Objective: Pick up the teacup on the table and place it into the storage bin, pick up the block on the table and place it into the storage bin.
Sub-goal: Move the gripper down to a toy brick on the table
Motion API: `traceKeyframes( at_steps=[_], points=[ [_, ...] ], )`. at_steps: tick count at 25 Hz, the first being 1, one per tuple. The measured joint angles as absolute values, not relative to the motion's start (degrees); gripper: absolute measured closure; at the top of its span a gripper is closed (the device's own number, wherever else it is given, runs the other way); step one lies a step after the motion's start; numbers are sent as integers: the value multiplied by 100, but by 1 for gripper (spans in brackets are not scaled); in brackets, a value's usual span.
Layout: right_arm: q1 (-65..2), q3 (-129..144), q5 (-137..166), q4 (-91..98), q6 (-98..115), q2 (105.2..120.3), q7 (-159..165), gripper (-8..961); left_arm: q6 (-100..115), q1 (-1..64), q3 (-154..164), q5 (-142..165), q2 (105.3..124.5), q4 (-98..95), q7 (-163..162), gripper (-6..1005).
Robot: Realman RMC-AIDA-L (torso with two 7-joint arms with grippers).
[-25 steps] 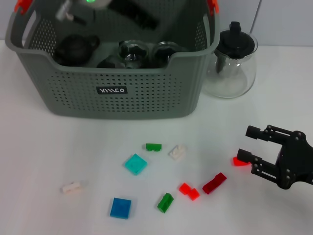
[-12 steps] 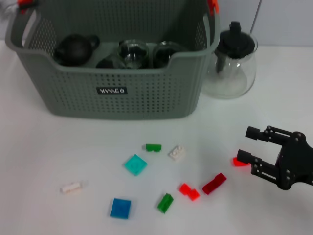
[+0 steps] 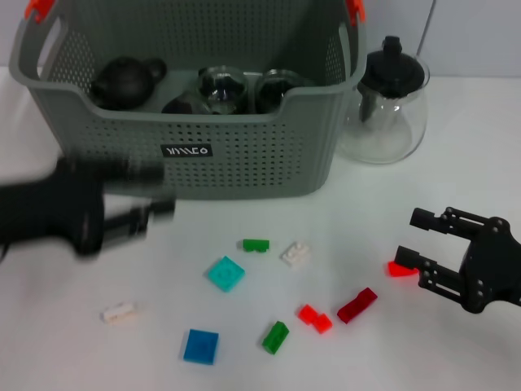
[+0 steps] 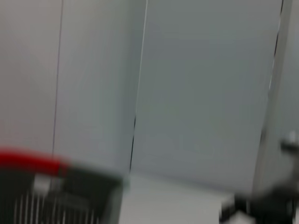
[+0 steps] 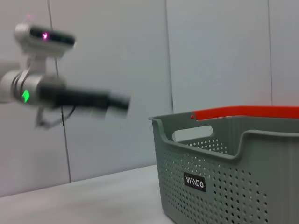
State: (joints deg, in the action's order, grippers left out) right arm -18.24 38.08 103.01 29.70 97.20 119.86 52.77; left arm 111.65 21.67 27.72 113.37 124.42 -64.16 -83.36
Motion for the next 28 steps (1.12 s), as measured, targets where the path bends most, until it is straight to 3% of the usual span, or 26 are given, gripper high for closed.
traceKeyframes(
  at_steps=[9, 28],
  points=[
    [-1873, 3803, 10309, 2951, 9681, 11998, 5335, 358, 11023, 1560, 1558, 12731, 12481, -5580, -6455, 575],
    [-1889, 3813, 10336, 2883, 9641, 11997, 5335, 358, 9302, 1492, 553, 13619, 12451, -3707, -4442, 574]
  ],
)
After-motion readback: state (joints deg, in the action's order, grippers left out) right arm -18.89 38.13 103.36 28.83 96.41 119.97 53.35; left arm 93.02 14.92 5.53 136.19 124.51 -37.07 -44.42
